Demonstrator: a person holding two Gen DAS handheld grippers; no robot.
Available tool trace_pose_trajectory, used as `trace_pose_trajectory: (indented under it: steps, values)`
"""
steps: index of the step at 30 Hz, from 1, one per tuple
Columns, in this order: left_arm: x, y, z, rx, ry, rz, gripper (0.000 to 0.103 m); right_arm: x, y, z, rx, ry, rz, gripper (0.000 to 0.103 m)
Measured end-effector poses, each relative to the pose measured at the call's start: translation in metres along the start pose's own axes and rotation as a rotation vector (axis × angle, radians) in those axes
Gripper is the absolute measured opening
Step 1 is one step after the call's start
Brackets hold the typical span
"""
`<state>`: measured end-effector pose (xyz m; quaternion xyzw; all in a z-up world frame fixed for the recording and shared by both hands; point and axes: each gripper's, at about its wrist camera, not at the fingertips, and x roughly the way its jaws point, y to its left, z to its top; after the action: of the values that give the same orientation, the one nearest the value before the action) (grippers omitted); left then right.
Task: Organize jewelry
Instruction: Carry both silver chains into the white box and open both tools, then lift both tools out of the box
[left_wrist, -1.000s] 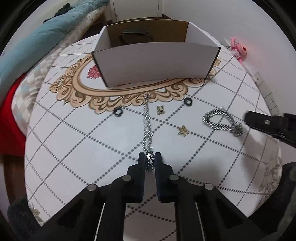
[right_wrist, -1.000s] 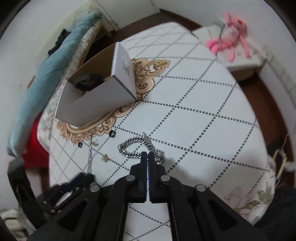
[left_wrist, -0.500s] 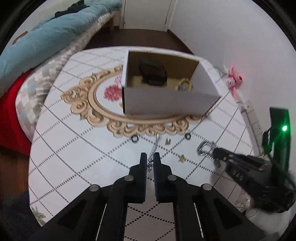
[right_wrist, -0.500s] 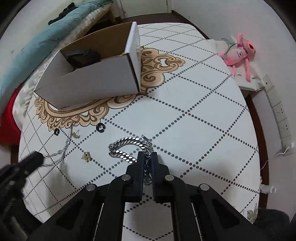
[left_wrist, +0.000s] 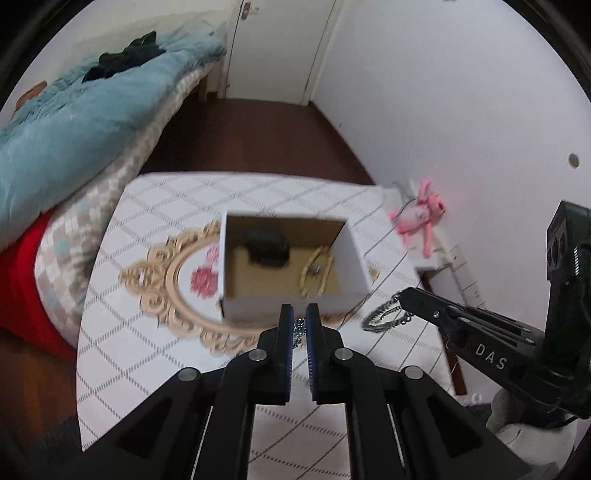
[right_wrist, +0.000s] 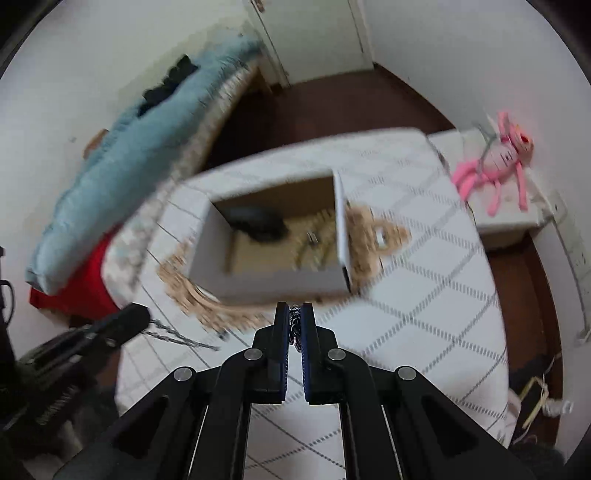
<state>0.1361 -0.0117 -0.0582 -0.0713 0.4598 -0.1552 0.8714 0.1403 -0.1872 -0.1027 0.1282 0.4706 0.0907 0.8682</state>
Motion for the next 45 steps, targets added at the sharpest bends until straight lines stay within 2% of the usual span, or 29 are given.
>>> trace_pose_trajectory:
  steps: [3,7,15,19,23,24,26,27,28,30,33,35,37,40,43,45]
  values:
    - [-0.003,-0.002,0.023,0.006,-0.023,-0.015,0.004,-0.012,0.010,0.029,-0.019,-0.024,0.033,0.006]
    - [0.008,0.005,0.051,0.005,-0.024,-0.017,0.004,-0.007,0.017,0.063,-0.043,-0.018,0.057,0.006]
    - [0.060,0.029,0.076,-0.016,0.088,-0.016,0.005,0.055,0.007,0.099,-0.029,0.088,0.045,0.006]
    - [0.084,0.039,0.078,-0.059,0.178,0.094,0.008,0.089,0.004,0.110,-0.037,0.138,0.026,0.006]
    - [0.099,0.049,0.077,-0.083,0.215,0.137,0.011,0.117,0.003,0.121,-0.039,0.205,0.013,0.007]
    - [0.101,0.049,0.076,-0.074,0.214,0.160,0.015,0.124,0.002,0.123,-0.033,0.223,0.006,0.007]
    - [0.105,0.051,0.075,-0.059,0.209,0.217,0.038,0.134,0.000,0.127,-0.026,0.241,0.003,0.007]
    - [0.106,0.053,0.075,-0.054,0.199,0.237,0.060,0.137,-0.001,0.128,-0.023,0.249,-0.007,0.007]
    - [0.105,0.055,0.074,-0.052,0.184,0.258,0.073,0.138,-0.002,0.129,-0.020,0.251,-0.011,0.007]
    - [0.104,0.059,0.074,-0.044,0.158,0.292,0.078,0.136,-0.003,0.128,-0.030,0.243,-0.034,0.009]
    - [0.106,0.063,0.072,-0.044,0.149,0.311,0.099,0.126,-0.005,0.122,-0.069,0.209,-0.113,0.036]
    - [0.107,0.065,0.066,-0.043,0.148,0.314,0.103,0.120,-0.006,0.114,-0.102,0.189,-0.184,0.067]
    - [0.109,0.063,0.061,-0.035,0.150,0.325,0.103,0.113,-0.010,0.102,-0.121,0.166,-0.262,0.076]
    - [0.111,0.060,0.051,-0.032,0.155,0.323,0.103,0.108,-0.016,0.084,-0.135,0.157,-0.324,0.095]
    - [0.111,0.058,0.043,-0.031,0.157,0.323,0.103,0.103,-0.017,0.069,-0.143,0.148,-0.342,0.096]
    - [0.109,0.055,0.039,-0.030,0.155,0.323,0.103,0.101,-0.015,0.063,-0.148,0.143,-0.357,0.101]
